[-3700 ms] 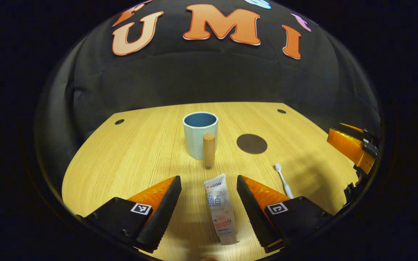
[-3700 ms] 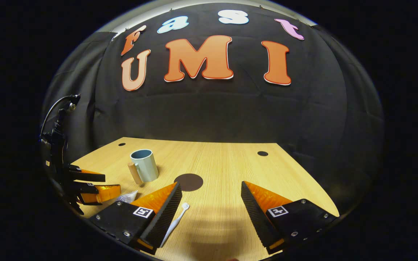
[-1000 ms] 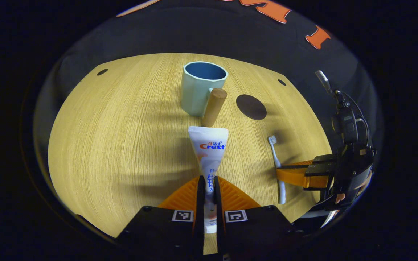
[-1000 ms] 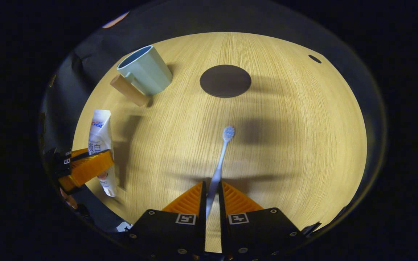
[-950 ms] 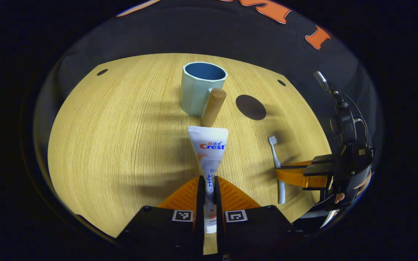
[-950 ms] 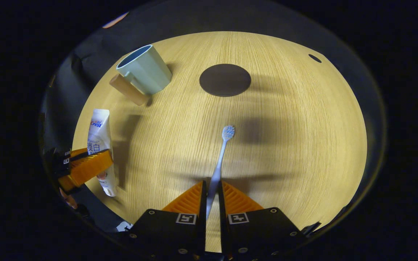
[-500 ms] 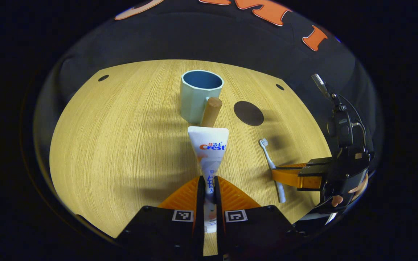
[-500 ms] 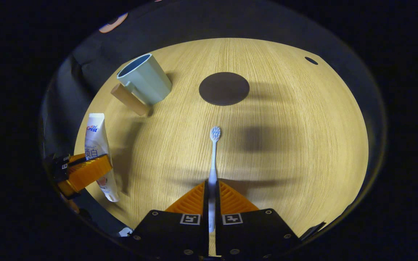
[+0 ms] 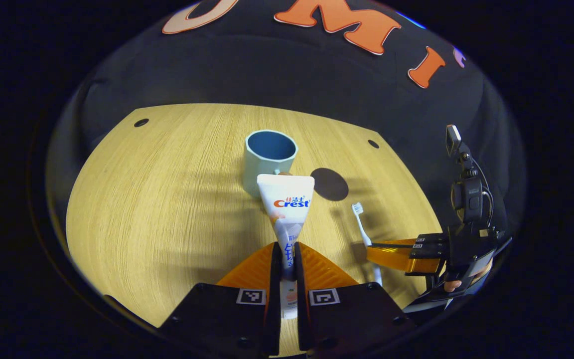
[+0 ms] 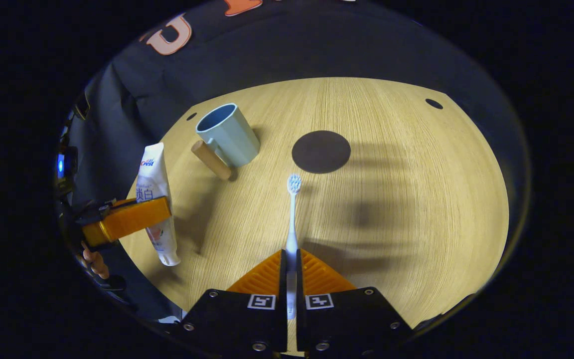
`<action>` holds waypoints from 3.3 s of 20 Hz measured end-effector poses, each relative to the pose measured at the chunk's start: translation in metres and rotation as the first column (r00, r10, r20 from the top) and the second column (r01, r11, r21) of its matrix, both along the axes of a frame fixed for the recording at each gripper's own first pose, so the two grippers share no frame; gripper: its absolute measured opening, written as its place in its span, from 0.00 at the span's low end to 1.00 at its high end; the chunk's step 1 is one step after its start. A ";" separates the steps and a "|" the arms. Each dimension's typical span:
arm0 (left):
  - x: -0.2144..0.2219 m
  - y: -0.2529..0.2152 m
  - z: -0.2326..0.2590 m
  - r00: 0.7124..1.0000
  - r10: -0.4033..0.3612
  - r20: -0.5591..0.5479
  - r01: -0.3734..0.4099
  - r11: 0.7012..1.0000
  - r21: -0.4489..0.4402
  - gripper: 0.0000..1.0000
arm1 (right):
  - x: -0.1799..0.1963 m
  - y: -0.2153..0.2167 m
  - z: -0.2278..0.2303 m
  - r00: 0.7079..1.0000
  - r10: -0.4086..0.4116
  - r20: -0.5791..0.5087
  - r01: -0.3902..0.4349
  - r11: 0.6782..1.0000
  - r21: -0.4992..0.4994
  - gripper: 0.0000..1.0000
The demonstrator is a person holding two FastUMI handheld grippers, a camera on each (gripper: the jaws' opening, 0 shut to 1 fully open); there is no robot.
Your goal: Put the toothbrush and toothpaste on the desktop into the cup, then pick up the cup and place it on the coaster on the desktop.
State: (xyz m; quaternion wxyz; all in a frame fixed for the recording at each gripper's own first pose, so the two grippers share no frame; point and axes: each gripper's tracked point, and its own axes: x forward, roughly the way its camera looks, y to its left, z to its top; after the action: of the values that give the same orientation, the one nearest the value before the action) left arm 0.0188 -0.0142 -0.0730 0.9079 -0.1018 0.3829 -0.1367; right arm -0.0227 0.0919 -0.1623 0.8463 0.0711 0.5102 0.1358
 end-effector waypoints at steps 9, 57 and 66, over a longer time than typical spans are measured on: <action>0.036 0.008 0.062 0.955 0.049 0.294 -0.049 0.999 -0.007 0.18 | 0.028 0.005 0.032 0.973 -0.007 0.232 -0.006 0.999 0.054 0.07; 0.159 0.014 0.037 0.854 0.127 0.504 -0.122 0.992 -0.043 0.35 | 0.157 0.030 0.123 0.757 -0.207 0.620 -0.040 0.932 0.360 0.07; 0.129 0.040 0.059 0.810 0.154 0.565 -0.160 0.986 -0.040 0.61 | 0.170 0.048 0.154 0.686 -0.264 0.678 -0.069 0.904 0.423 0.07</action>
State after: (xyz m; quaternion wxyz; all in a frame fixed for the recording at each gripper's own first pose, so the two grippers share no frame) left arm 0.1476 0.0259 -0.0138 0.9891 -0.0835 0.0873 -0.0837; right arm 0.1474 0.1400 -0.0078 0.9484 0.2180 0.0909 0.2114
